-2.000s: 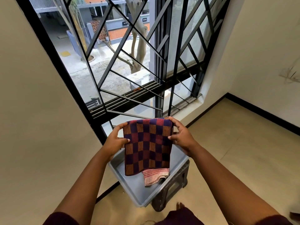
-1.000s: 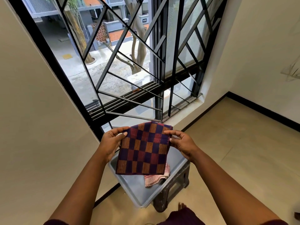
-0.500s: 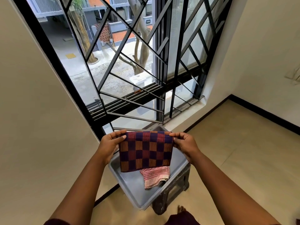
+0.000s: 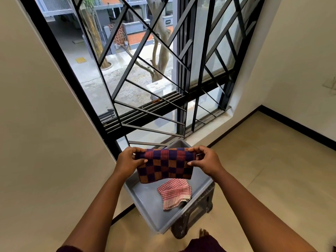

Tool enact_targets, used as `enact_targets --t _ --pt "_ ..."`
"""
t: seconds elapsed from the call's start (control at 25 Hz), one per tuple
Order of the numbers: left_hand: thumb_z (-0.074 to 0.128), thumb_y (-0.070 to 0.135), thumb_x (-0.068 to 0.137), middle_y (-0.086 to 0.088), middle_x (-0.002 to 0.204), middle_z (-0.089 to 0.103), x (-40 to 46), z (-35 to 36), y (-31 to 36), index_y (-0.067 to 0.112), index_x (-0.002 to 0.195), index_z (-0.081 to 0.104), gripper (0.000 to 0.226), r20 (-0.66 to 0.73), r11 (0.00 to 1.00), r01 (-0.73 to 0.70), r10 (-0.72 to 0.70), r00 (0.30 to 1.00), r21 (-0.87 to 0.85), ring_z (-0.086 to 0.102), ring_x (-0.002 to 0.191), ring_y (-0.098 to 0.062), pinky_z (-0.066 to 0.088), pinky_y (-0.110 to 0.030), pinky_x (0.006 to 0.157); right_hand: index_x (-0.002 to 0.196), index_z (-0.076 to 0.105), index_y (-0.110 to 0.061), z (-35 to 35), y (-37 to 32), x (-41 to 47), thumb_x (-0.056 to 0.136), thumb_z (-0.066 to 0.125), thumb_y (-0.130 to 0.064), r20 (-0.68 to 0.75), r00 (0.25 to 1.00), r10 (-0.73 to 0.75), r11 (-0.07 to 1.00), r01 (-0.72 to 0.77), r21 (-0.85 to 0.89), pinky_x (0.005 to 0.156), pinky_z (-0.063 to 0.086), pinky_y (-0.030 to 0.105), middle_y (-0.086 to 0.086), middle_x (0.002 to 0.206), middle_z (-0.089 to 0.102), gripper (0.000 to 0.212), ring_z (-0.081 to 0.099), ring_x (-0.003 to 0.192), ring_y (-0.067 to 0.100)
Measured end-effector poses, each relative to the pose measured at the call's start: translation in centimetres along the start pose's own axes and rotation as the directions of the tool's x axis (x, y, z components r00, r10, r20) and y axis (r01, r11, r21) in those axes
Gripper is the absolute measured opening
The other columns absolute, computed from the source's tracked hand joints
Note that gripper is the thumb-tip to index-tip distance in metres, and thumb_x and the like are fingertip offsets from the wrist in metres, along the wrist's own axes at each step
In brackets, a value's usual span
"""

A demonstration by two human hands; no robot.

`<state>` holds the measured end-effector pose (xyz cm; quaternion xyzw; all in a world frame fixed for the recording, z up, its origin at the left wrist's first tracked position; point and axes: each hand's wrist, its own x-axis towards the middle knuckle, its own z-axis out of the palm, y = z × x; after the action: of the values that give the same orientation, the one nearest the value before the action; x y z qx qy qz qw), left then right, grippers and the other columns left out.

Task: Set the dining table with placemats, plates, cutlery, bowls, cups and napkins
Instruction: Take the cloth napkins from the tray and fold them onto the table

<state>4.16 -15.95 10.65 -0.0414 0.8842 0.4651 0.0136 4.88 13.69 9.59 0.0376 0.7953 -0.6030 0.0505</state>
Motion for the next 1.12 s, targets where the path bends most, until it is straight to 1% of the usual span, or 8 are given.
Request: enact_targets --t 0.24,0.44,0.6,0.76,0.88,0.96,1.04,1.12 --pt "0.081 0.009 0.076 -0.007 0.085 0.069 -0.4 -0.2 0.5 0.010 0.094 0.072 0.021 -0.039 0.999 0.029 -0.030 0.999 -0.026 0.065 0.074 -0.017 0.047 -0.011 0.050 0.094 0.070 -0.022 0.7 0.4 0.7 0.083 0.067 0.004 -0.109 0.992 -0.065 0.986 0.047 -0.160 0.074 0.054 0.019 -0.002 0.096 0.069 0.028 0.064 0.091 0.013" --pt "0.079 0.016 0.079 -0.007 0.079 0.069 0.0 0.1 0.3 0.009 0.085 0.074 0.011 -0.073 0.996 0.044 -0.038 0.997 0.082 0.067 0.074 -0.025 0.047 -0.019 0.053 0.099 0.065 -0.017 2.0 0.6 0.7 0.094 0.053 -0.004 -0.129 0.987 -0.094 0.891 0.025 -0.452 0.065 0.036 0.009 0.004 0.103 0.053 0.017 0.052 0.090 0.016" --pt "0.078 0.013 0.079 -0.007 0.107 0.054 -0.1 -0.3 0.1 0.009 0.084 0.067 0.013 -0.020 0.971 -0.064 0.070 0.997 0.232 0.056 0.088 -0.018 0.042 -0.011 0.064 0.102 0.063 -0.016 2.4 0.3 1.1 0.095 0.053 -0.009 -0.153 0.984 -0.090 0.878 0.006 -0.478 0.083 0.050 0.028 -0.001 0.105 0.042 0.014 0.046 0.097 0.016" --pt "0.070 0.015 0.085 0.002 0.149 0.026 -1.2 -0.3 1.1 0.035 0.129 0.039 0.058 0.318 0.842 -0.343 0.219 0.923 0.416 0.061 0.099 -0.018 0.057 -0.029 0.080 0.100 0.061 -0.018 2.1 -0.1 1.9 0.092 0.052 -0.010 -0.156 0.983 -0.098 0.829 -0.006 -0.560 0.088 0.049 0.042 -0.003 0.101 0.052 0.014 0.049 0.101 0.021" --pt "0.050 0.055 0.094 0.007 0.158 0.013 -1.6 0.8 2.7 0.072 0.130 0.015 0.054 0.601 0.721 -0.484 0.117 0.790 0.496 0.048 0.126 -0.023 0.047 -0.044 0.100 0.096 0.057 -0.022 2.3 -0.2 2.0 0.093 0.050 -0.011 -0.196 0.979 -0.063 0.847 -0.052 -0.530 0.087 0.051 0.043 -0.004 0.098 0.053 0.013 0.052 0.099 0.021" --pt "0.046 0.060 0.093 0.001 0.160 0.012 -1.2 1.9 2.3 0.069 0.137 0.008 0.058 0.668 0.615 -0.560 0.072 0.741 0.555 0.046 0.130 -0.027 0.047 -0.047 0.101 0.095 0.057 -0.023 2.5 -0.3 2.0 0.092 0.051 -0.011 -0.192 0.980 -0.059 0.845 -0.053 -0.532 0.086 0.052 0.043 -0.004 0.098 0.054 0.014 0.053 0.098 0.020" --pt "0.060 0.036 0.093 -0.006 0.156 0.019 -0.8 2.8 1.5 0.057 0.145 0.005 0.078 0.669 0.560 -0.562 0.018 0.743 0.609 0.052 0.121 -0.028 0.054 -0.043 0.091 0.093 0.057 -0.023 2.7 -0.3 1.9 0.092 0.052 -0.009 -0.170 0.982 -0.076 0.849 -0.026 -0.528 0.085 0.050 0.040 -0.004 0.097 0.053 0.015 0.052 0.098 0.020" --pt "0.073 0.016 0.081 -0.006 0.145 0.037 -0.8 2.9 1.6 0.047 0.149 0.007 0.100 0.667 0.720 -0.444 -0.035 0.744 0.533 0.052 0.120 -0.026 0.054 -0.041 0.091 0.093 0.057 -0.023 3.0 -0.2 1.4 0.092 0.054 -0.008 -0.148 0.982 -0.116 0.865 0.027 -0.501 0.083 0.048 0.036 -0.005 0.098 0.052 0.015 0.052 0.098 0.019"
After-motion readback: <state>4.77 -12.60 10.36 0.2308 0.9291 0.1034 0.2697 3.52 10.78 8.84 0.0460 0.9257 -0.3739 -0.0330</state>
